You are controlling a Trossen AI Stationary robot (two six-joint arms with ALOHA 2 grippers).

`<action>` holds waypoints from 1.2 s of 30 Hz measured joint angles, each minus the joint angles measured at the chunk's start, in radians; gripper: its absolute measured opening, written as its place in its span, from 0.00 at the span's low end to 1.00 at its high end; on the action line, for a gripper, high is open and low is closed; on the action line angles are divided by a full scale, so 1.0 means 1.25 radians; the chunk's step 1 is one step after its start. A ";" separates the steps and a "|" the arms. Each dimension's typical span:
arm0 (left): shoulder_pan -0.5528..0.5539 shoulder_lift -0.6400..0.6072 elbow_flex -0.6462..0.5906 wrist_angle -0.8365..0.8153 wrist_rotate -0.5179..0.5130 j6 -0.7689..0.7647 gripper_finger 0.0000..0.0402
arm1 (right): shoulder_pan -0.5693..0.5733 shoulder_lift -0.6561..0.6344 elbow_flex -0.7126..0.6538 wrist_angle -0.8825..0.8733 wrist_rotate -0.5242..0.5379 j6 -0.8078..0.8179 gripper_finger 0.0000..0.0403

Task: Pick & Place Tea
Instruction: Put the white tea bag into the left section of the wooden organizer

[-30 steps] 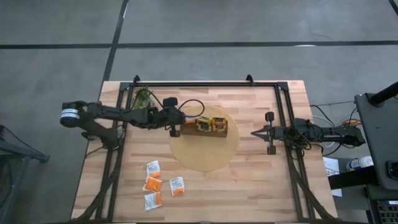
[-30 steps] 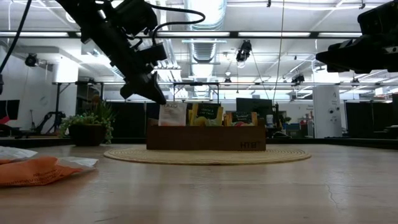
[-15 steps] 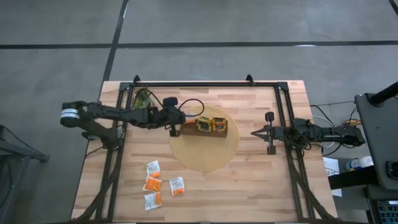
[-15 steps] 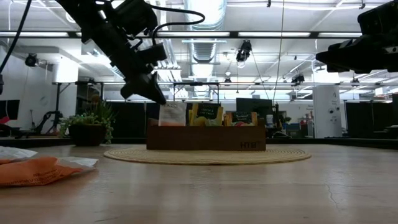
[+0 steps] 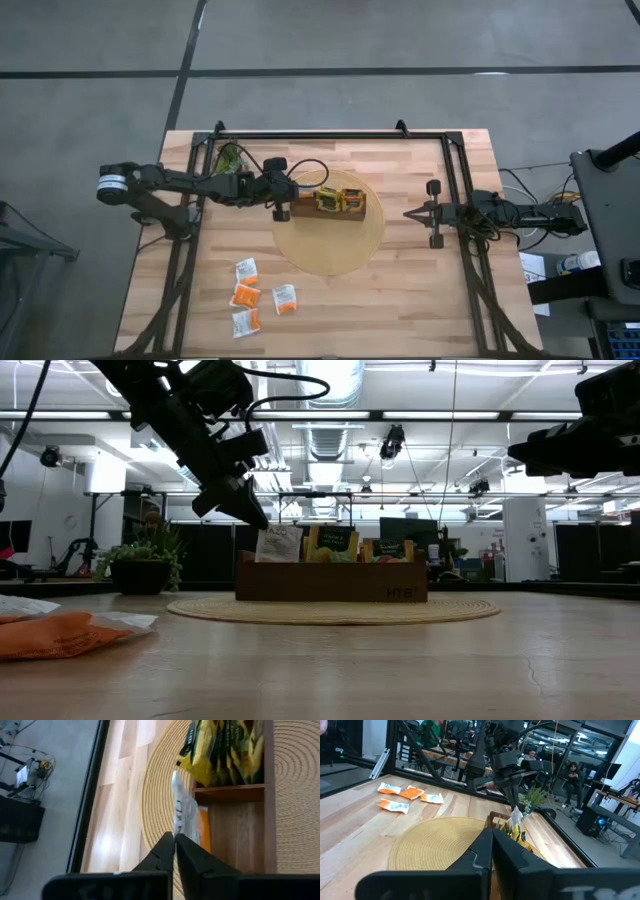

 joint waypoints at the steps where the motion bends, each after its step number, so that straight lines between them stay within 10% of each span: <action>1: 0.000 0.000 0.000 0.000 0.002 0.000 0.05 | 0.000 0.000 0.000 0.000 0.000 0.000 0.02; 16: -0.002 0.000 0.009 0.000 -0.137 -0.039 0.29 | 0.000 0.000 0.000 0.000 0.000 0.000 0.02; 36: 0.006 0.000 0.007 0.030 0.058 -0.115 0.29 | 0.000 0.000 0.000 0.000 0.000 0.000 0.02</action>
